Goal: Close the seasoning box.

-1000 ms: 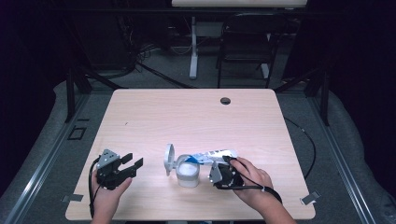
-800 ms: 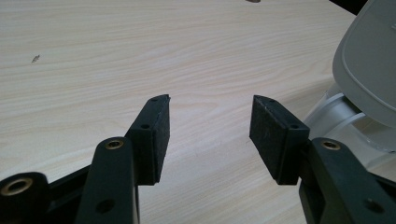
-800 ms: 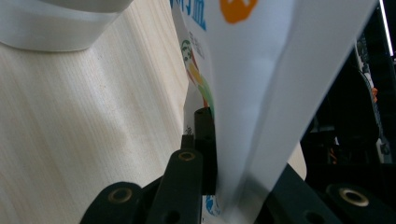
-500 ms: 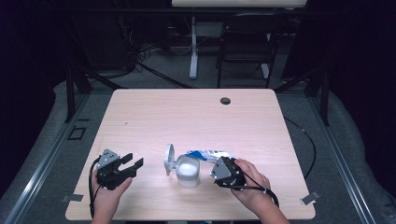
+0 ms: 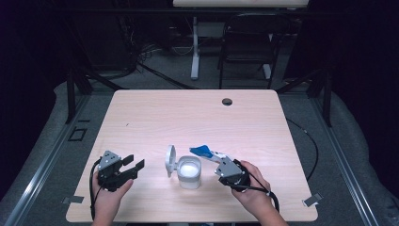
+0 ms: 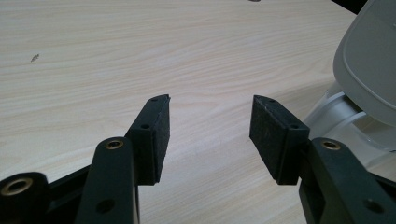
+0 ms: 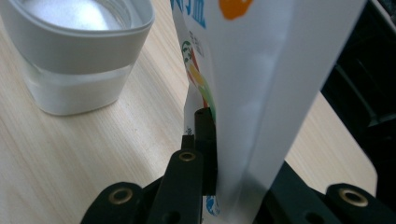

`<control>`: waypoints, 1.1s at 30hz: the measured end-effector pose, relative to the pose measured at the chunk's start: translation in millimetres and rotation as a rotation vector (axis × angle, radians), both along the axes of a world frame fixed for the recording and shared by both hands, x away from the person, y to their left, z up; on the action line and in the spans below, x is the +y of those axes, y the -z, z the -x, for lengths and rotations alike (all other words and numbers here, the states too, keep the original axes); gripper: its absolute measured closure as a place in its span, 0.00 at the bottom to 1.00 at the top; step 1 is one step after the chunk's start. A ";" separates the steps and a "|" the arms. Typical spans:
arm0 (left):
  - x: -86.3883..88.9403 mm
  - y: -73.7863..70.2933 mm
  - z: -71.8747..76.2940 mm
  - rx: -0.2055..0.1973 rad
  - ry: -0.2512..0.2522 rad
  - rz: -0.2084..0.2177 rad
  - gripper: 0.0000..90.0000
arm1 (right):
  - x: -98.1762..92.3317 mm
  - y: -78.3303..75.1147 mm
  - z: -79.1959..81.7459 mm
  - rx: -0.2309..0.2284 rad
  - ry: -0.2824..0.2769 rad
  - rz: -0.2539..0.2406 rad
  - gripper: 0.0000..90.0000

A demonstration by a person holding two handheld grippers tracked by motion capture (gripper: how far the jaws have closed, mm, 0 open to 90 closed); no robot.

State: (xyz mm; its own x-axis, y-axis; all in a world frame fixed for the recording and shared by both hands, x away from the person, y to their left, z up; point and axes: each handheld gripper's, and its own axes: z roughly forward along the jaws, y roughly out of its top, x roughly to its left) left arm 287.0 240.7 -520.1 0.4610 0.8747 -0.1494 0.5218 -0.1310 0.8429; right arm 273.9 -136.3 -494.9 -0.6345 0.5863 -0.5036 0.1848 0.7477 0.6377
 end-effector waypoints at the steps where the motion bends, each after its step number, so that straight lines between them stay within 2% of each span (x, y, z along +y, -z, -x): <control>1: -0.1 0.0 0.0 0.000 0.000 0.000 0.54 | -1.7 -0.2 -0.6 0.008 0.004 -0.020 0.96; 4: -0.2 0.2 0.0 0.002 0.002 -0.002 0.54 | -6.5 0.7 -2.4 0.026 0.023 -0.065 0.96; 10: -0.7 1.2 -0.3 0.006 0.003 -0.006 0.54 | -16.3 5.3 -7.2 0.040 0.073 -0.122 0.97; 19: -0.7 2.0 -0.8 0.008 0.005 -0.007 0.54 | -36.3 13.8 -17.6 0.099 0.174 -0.287 0.97; 22: -1.1 1.6 -0.6 0.007 0.004 -0.006 0.54 | -42.3 17.5 -21.1 0.102 0.209 -0.329 0.97; 29: -0.9 1.8 -0.7 0.008 0.004 -0.009 0.54 | -57.8 28.3 -30.1 0.118 0.303 -0.381 0.97; 33: -0.8 1.7 -1.0 0.004 0.001 -0.005 0.54 | -63.2 35.6 -35.0 0.128 0.343 -0.373 0.97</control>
State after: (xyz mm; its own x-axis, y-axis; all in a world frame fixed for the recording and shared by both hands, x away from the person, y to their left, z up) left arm 288.0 239.9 -521.8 0.4613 0.8750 -0.1470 0.5251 -0.1357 0.8401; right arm 308.9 -199.5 -530.5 -0.4174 0.8959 -0.1522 0.4728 0.3572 0.8055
